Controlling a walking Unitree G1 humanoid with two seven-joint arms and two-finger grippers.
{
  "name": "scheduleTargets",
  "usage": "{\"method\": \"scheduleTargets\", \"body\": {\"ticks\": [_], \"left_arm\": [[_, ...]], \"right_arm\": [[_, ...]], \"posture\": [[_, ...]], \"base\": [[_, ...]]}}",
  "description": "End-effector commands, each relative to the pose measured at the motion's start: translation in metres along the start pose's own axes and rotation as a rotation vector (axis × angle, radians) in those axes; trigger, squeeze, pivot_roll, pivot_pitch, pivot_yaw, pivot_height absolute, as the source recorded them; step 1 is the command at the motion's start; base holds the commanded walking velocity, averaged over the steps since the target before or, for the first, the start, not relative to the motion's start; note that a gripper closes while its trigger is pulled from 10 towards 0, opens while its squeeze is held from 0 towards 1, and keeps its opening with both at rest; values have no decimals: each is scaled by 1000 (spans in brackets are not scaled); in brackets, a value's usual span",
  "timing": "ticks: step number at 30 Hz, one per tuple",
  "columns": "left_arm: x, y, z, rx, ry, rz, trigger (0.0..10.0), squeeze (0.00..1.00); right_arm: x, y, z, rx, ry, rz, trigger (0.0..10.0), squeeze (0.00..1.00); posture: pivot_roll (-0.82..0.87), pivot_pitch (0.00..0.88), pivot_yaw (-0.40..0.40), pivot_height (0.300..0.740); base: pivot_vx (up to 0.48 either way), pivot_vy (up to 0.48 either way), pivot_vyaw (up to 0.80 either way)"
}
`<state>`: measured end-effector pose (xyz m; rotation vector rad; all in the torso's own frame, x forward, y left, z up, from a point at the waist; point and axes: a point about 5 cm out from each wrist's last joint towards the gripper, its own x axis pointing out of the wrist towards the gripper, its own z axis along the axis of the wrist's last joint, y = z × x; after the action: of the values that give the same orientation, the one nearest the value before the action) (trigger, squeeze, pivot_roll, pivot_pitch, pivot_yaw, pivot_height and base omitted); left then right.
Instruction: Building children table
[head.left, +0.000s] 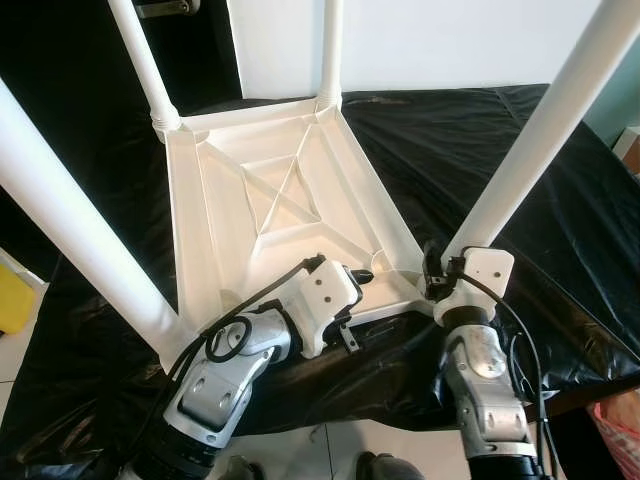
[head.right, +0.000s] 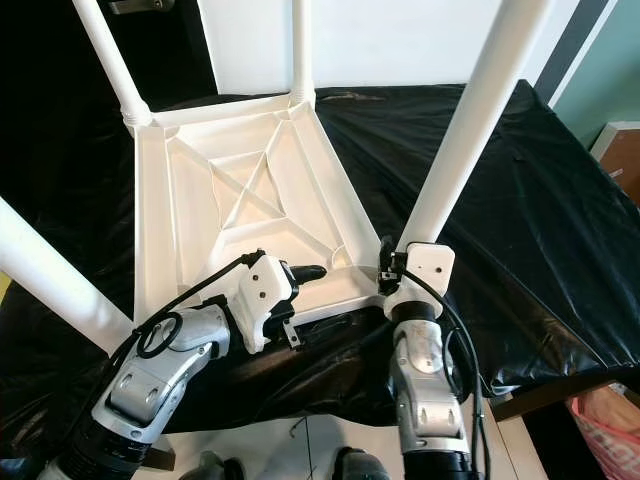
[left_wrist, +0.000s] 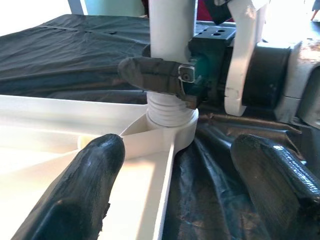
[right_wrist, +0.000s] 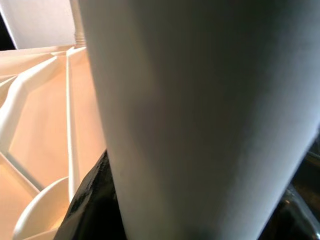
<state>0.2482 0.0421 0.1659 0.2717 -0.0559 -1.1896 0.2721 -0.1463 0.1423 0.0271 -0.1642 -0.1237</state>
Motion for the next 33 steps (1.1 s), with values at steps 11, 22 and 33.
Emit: {"method": "scheduleTargets", "body": {"ticks": [11,22,33], "left_arm": [[-1,3,-8,26,20,90,10000,0],[-2,1,-11,30,37,63,10000,0],[1,-1,-11,12,32,32,10000,0]], "right_arm": [[-8,3,-13,-16,71,-4,10000,1000],[-8,-2,0,-12,-7,113,10000,1000],[-3,-24,9,-49,-52,350,10000,0]], "posture": [[-93,139,9,740],[-91,140,9,740],[-104,141,14,740]], "base": [[0,0,0],[0,0,0],[0,0,0]]}}
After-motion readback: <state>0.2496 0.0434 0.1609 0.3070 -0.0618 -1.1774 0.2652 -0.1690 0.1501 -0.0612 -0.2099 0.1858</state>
